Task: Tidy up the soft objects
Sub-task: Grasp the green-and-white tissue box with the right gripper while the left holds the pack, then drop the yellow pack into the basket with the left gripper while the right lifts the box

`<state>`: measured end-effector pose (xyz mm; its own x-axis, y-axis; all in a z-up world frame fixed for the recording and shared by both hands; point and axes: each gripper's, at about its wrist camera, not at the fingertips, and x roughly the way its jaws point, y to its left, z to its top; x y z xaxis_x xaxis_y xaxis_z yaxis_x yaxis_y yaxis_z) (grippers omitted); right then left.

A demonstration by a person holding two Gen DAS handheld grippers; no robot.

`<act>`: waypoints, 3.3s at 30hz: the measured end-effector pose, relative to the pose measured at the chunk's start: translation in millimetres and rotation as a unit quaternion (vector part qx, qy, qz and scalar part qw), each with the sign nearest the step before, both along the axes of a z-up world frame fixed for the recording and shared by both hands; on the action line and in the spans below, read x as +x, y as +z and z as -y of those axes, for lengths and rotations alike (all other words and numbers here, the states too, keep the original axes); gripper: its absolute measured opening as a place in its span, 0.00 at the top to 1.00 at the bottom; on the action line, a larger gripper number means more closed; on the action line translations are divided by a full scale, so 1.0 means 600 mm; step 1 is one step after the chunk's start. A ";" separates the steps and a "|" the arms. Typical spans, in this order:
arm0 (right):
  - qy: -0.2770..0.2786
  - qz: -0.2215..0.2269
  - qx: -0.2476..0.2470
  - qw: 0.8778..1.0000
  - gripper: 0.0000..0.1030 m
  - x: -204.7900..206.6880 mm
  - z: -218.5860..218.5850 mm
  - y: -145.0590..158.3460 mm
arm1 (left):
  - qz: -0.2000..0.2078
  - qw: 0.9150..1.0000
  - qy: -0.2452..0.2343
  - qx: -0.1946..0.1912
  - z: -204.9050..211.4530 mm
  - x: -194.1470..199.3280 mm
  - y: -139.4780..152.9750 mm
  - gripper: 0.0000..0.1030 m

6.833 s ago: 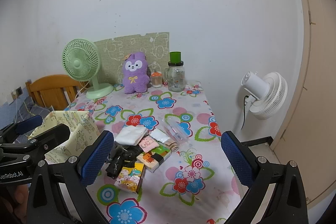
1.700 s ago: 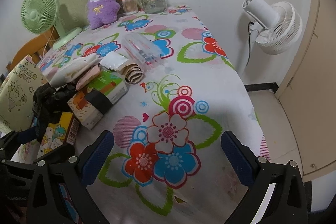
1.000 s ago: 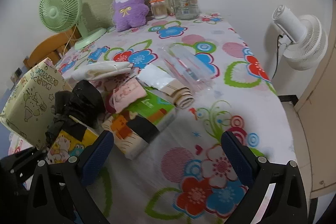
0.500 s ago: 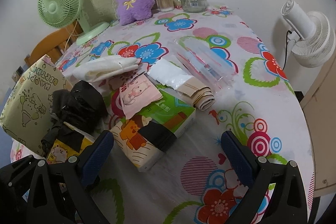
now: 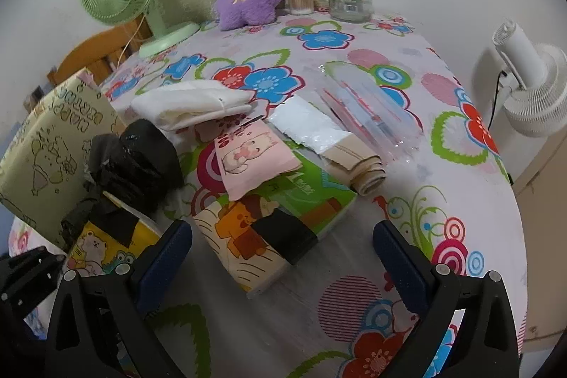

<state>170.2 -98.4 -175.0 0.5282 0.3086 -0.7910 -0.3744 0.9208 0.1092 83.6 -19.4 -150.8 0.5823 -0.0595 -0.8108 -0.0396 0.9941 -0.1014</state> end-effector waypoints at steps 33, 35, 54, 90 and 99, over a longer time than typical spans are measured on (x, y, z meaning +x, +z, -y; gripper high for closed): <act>-0.064 0.084 -0.008 0.994 0.44 -0.077 0.056 0.063 | 0.036 0.999 0.006 -0.002 -0.002 -0.016 0.044 0.57; -0.068 0.090 -0.004 0.994 0.44 -0.086 0.062 0.070 | 0.040 0.999 0.006 -0.001 -0.001 -0.019 0.049 0.57; -0.080 0.145 0.017 0.986 0.44 -0.144 0.081 0.138 | 0.095 0.995 0.010 0.005 -0.003 -0.056 0.113 0.57; -0.021 0.191 0.001 0.981 0.60 -0.156 -0.053 0.221 | 0.174 0.982 0.070 -0.009 -0.132 -0.101 0.205 0.57; -0.008 0.188 0.001 0.982 0.63 -0.149 -0.073 0.220 | 0.169 0.981 0.093 -0.016 -0.170 -0.095 0.199 0.57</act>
